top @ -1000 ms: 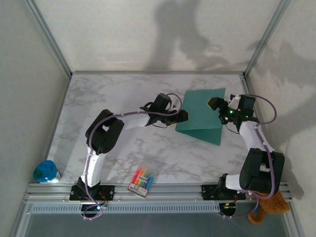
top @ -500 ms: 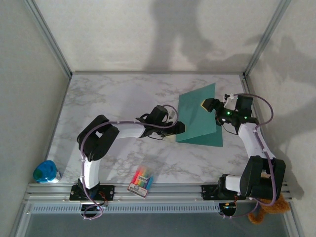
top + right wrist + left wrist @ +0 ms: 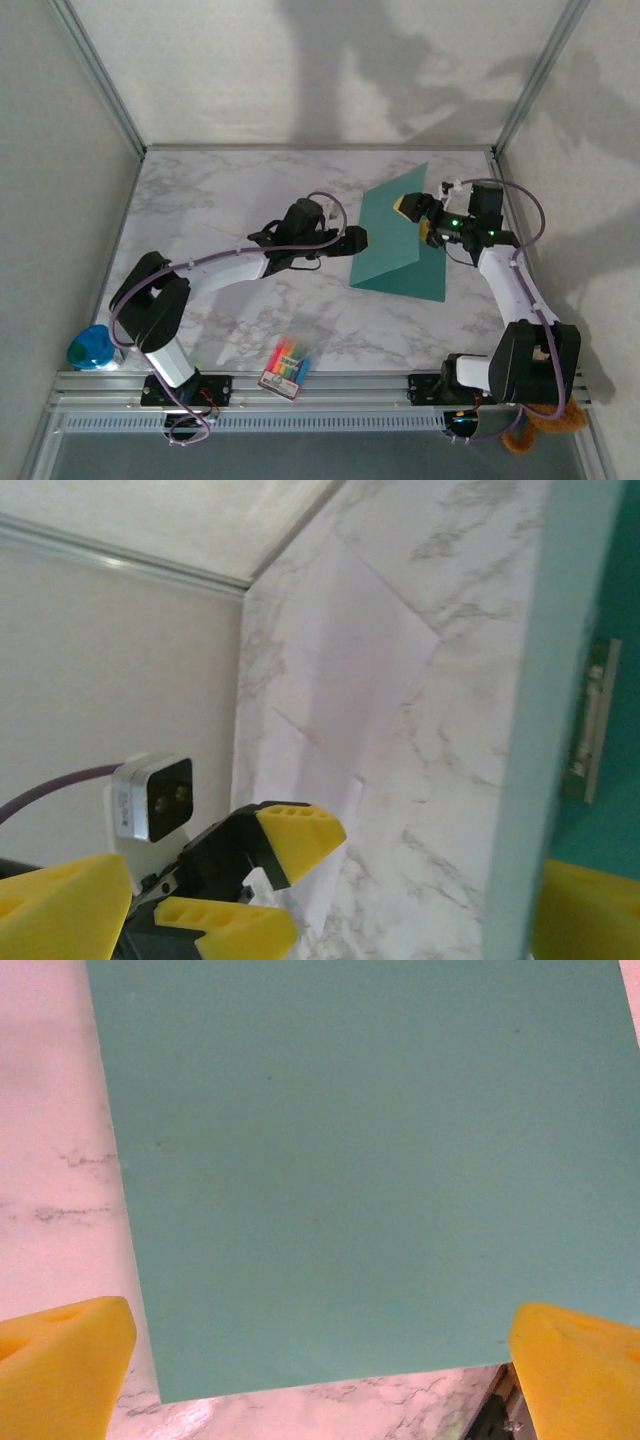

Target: Put the files into the folder

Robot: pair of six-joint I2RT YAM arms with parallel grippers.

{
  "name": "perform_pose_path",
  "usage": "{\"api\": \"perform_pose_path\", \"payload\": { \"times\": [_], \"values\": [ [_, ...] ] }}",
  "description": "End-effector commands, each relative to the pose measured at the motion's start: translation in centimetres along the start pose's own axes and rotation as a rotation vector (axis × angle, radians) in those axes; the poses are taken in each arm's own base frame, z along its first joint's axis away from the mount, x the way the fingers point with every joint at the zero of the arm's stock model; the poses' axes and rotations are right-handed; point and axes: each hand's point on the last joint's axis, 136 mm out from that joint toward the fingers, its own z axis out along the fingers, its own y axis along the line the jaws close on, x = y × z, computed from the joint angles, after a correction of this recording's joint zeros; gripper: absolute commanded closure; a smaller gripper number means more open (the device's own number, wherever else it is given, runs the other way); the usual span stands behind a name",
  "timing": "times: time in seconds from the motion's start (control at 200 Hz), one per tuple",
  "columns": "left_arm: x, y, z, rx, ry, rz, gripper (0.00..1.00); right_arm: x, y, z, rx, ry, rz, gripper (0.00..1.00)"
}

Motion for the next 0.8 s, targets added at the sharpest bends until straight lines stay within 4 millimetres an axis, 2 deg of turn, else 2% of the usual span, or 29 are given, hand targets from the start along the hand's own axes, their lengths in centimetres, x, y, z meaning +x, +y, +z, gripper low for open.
{"api": "perform_pose_path", "payload": {
  "times": [0.0,0.085,0.29,0.521,0.626,0.796],
  "values": [
    [-2.0,-0.9,-1.6,0.009,-0.045,0.0,0.06,-1.2,3.2,0.3,-0.081,-0.001,-0.043,0.01],
    [-3.3,-1.0,-2.3,0.028,-0.066,-0.044,0.08,-1.6,4.0,1.1,-0.102,0.005,-0.04,0.01],
    [-5.9,-3.4,-3.9,0.121,-0.086,-0.07,0.1,-2.2,5.6,4.1,-0.154,0.041,-0.03,0.01],
    [-7.2,-5.7,-5.4,0.207,-0.064,-0.078,0.1,-2.0,7.4,7.4,-0.189,0.081,-0.046,0.01],
    [-7.6,-5.6,-6.2,0.216,-0.069,-0.081,0.12,-1.9,8.2,8.8,-0.225,0.09,-0.054,0.01],
    [-8.6,-3.7,-7.8,0.202,-0.088,-0.114,0.16,-1.5,9.3,11.0,-0.278,0.1,-0.043,0.01]
  ]
}}
